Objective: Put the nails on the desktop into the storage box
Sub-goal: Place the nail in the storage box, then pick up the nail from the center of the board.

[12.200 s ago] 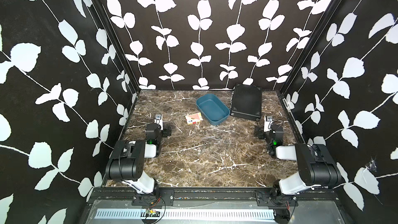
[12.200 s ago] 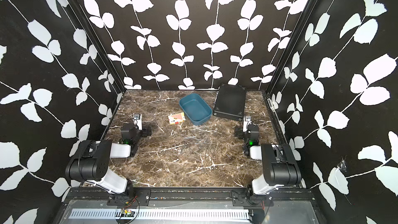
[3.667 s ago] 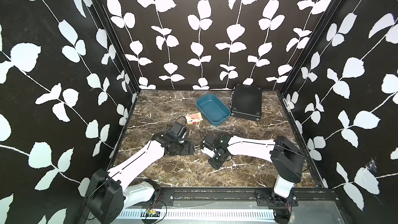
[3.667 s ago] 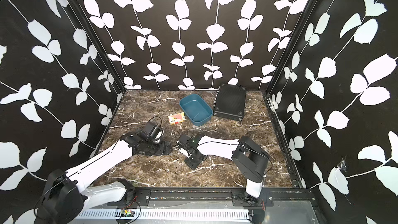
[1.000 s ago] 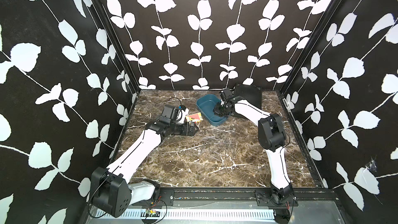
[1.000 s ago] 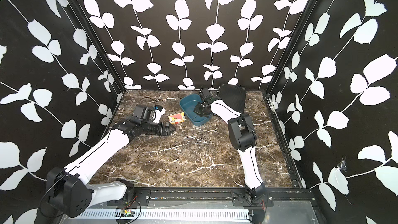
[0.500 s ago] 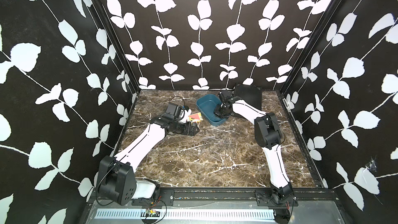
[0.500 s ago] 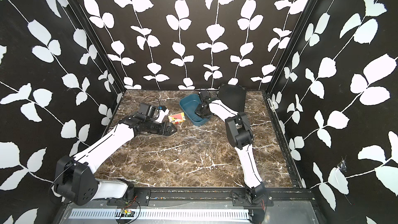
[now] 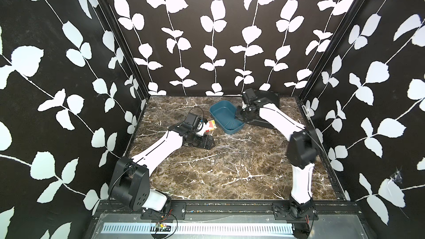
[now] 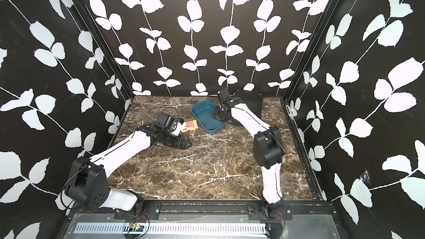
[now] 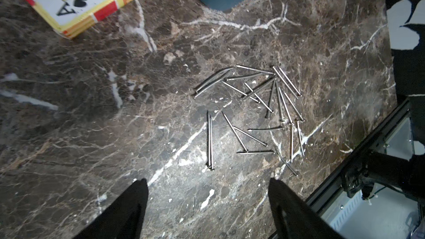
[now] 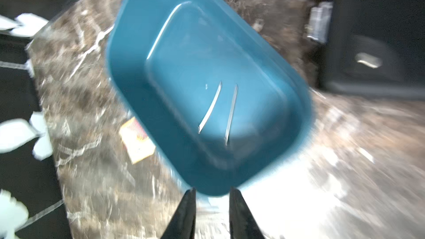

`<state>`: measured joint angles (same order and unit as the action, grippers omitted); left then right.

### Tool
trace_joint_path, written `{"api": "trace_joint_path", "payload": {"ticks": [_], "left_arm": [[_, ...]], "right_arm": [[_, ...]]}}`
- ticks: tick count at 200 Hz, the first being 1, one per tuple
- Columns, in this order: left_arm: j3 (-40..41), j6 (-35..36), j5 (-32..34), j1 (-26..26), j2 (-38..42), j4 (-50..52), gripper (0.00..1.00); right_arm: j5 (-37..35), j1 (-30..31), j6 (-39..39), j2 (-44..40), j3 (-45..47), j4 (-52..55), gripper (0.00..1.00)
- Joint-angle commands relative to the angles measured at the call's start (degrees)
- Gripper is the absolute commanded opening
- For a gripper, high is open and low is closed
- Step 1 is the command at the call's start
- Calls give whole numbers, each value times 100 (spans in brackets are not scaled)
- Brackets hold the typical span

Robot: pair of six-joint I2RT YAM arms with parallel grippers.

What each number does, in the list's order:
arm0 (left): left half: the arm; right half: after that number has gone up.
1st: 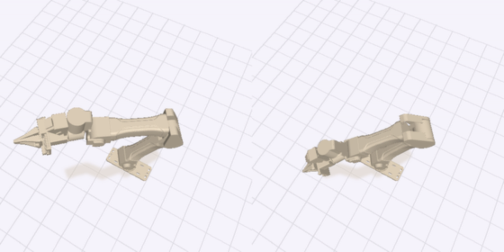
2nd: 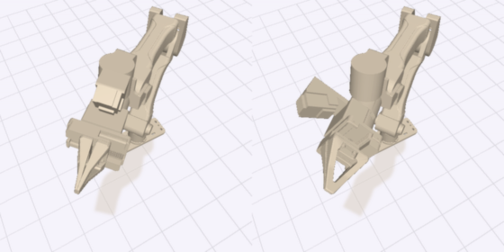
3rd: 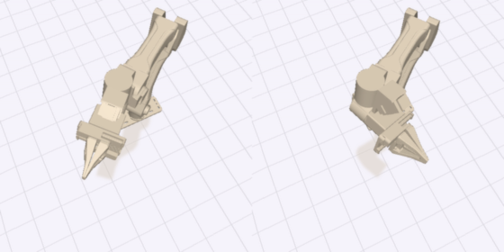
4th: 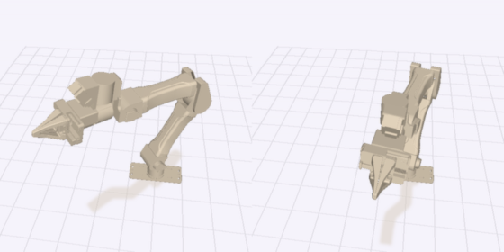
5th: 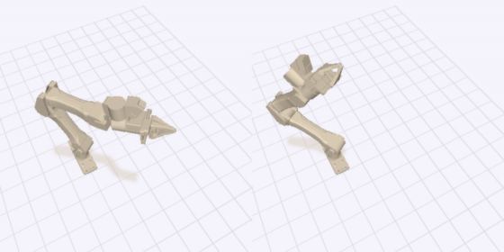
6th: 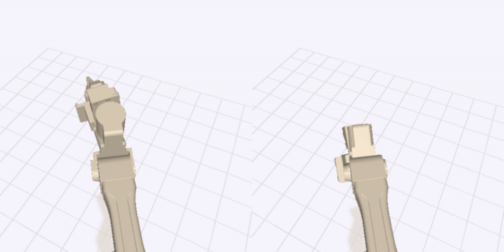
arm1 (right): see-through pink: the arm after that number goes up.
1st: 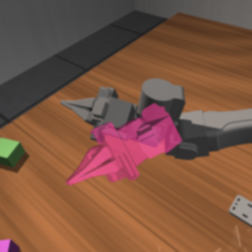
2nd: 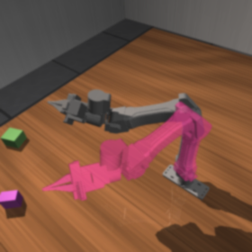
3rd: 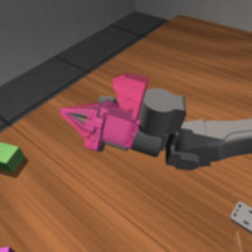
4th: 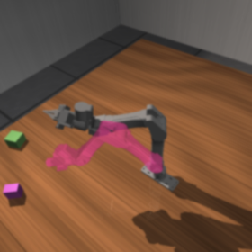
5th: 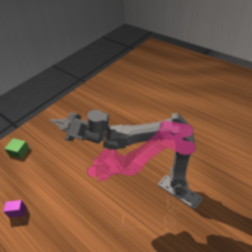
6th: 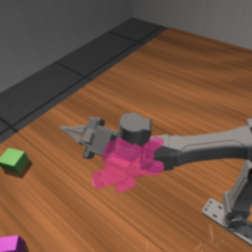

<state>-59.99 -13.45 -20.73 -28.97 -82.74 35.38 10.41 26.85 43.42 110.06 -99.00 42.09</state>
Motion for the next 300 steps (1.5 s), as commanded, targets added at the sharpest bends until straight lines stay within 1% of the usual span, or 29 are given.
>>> {"api": "trace_joint_path", "payload": {"ticks": [1, 17, 32, 53, 65, 117, 166, 253, 272, 300], "left_arm": [[100, -152, 32, -133, -59, -127, 85], [33, -175, 21, -192, -145, -146, 85], [-59, -158, 6, -240, -243, -136, 84], [-191, -129, -59, -296, -388, -115, 84], [-257, -117, -95, -310, -451, -95, 85], [-364, -98, -125, -320, -498, 14, 84], [-304, -45, -50, -319, -358, 156, 85], [-321, 104, -18, -320, -366, 306, 86], [-345, 123, -1, -324, -383, 338, 86], [-356, 134, 25, -319, -401, 367, 86]], "right_arm": [[-298, 39, -556, -790, 1174, 636, 31], [-386, 119, -692, -1295, 2052, 760, 33], [-469, 225, -866, -1542, 2736, 912, 34], [-564, 377, -1025, -1705, 3303, 810, 34], [-632, 441, -1087, -1699, 3441, 692, 33], [-1040, 763, -1646, -1008, 3092, 595, 32], [-1100, 796, -1726, -503, 2832, 426, 30], [-1116, 866, -1810, -22, 2543, 367, 29], [-1164, 866, -1862, 74, 2482, 372, 27], [-1177, 866, -1942, 210, 2450, 348, 20]]}}
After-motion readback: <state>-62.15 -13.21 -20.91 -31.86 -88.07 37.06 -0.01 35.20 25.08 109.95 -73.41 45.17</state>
